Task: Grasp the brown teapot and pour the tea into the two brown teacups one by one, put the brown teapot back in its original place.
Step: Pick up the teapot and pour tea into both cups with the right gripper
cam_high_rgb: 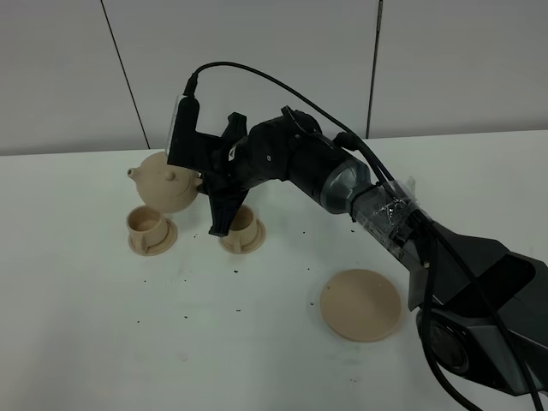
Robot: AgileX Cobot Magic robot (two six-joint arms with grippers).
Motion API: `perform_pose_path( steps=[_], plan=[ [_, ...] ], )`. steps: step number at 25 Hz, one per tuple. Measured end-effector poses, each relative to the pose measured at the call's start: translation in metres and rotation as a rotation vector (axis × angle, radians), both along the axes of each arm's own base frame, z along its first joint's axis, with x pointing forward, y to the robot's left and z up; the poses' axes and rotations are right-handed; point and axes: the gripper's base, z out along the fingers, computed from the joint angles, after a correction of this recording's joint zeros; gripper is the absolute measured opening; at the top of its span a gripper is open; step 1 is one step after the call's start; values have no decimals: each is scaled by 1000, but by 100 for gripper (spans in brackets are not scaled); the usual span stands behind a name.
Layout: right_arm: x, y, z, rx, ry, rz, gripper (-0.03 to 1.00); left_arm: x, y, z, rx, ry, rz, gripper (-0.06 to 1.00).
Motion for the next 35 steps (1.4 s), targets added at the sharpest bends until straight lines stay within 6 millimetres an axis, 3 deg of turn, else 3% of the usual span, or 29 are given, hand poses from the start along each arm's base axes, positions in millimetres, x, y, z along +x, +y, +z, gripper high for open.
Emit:
perform_pose_path(
  steps=[35],
  plan=[
    [9, -5, -5, -164, -200, 82, 10, 0, 0, 0, 0, 0, 0, 23]
  ],
)
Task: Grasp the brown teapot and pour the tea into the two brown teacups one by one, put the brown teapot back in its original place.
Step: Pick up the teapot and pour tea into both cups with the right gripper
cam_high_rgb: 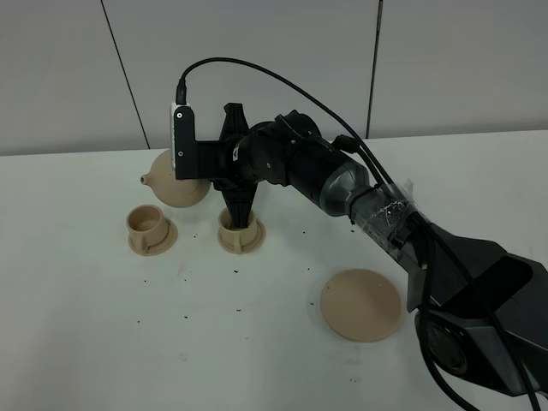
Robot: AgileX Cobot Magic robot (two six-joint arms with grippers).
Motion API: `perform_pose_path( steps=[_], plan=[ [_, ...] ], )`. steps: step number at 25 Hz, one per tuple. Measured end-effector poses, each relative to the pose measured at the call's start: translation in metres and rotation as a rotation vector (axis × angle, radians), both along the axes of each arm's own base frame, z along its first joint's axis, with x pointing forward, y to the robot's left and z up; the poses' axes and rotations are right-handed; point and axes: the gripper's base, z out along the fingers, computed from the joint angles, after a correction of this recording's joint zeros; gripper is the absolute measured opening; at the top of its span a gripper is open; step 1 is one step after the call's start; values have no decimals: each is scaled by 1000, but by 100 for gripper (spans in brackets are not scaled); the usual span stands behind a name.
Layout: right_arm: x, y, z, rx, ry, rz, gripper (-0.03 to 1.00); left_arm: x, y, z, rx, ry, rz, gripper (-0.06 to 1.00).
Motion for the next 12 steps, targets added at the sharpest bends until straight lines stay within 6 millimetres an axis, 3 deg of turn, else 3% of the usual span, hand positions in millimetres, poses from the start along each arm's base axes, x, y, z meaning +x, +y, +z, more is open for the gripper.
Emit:
perform_pose_path(
  steps=[12],
  plan=[
    [0, 1, -2, -44, -48, -7, 10, 0, 0, 0, 0, 0, 0, 23]
  ],
)
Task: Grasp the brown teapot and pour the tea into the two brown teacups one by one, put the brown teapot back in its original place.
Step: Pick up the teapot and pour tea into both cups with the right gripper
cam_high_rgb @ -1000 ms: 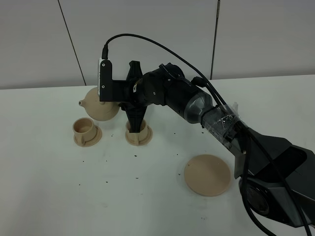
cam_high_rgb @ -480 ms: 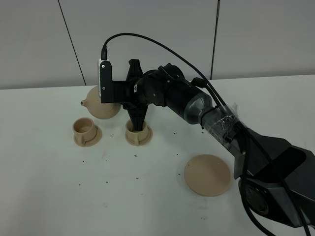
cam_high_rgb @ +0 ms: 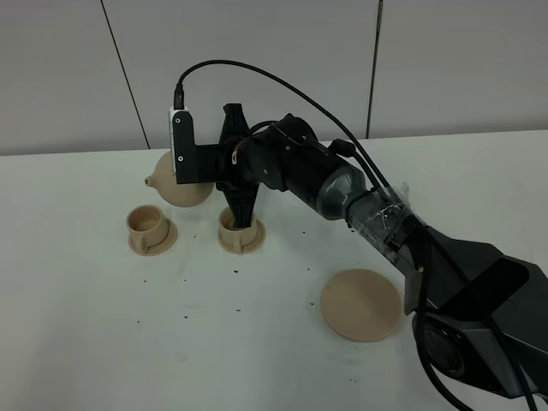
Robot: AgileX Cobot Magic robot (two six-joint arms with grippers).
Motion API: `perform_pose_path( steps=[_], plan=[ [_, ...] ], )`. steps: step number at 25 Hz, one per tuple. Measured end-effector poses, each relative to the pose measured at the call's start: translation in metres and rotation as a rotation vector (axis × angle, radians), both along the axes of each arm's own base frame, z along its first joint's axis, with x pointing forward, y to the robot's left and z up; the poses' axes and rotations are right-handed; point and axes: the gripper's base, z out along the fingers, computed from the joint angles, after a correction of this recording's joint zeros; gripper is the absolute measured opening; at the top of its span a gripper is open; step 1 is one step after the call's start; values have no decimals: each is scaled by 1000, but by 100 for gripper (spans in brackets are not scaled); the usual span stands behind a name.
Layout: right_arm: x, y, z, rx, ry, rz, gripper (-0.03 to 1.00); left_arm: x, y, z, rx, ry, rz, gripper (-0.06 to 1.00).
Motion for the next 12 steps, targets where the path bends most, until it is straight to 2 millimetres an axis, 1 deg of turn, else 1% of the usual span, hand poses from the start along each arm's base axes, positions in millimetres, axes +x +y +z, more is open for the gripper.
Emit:
perform_pose_path(
  steps=[7, 12],
  plan=[
    [-3, 4, 1, -37, -39, -48, 10, 0, 0, 0, 0, 0, 0, 23],
    [-9, 10, 1, -44, -47, -48, 10, 0, 0, 0, 0, 0, 0, 23]
  ],
)
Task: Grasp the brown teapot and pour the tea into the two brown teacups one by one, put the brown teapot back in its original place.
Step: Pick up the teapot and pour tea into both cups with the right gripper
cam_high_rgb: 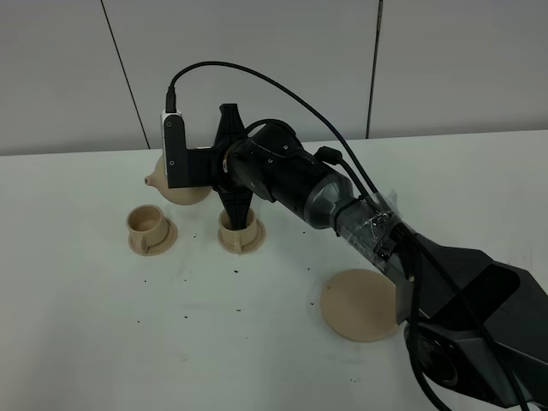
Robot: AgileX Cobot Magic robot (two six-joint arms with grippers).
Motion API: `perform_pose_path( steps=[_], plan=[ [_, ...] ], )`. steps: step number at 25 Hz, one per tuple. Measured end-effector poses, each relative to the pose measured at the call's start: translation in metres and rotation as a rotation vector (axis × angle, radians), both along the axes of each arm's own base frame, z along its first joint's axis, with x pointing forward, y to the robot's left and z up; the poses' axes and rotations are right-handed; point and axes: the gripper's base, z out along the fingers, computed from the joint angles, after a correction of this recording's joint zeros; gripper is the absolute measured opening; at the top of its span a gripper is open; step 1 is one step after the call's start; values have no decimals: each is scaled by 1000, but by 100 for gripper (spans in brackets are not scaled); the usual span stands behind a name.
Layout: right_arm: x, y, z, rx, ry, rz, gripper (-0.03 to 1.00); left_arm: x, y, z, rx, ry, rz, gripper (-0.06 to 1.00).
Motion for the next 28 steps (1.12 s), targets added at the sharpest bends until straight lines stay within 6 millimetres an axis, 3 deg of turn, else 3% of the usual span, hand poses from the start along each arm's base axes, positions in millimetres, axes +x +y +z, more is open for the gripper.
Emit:
perform_pose_path(
  steps=[19, 28],
  plan=[
    [-5, 6, 1, -51, -48, -14, 10, 0, 0, 0, 0, 0, 0, 23],
    [-17, 19, 3, -86, -93, -20, 10, 0, 0, 0, 0, 0, 0, 23]
  ],
)
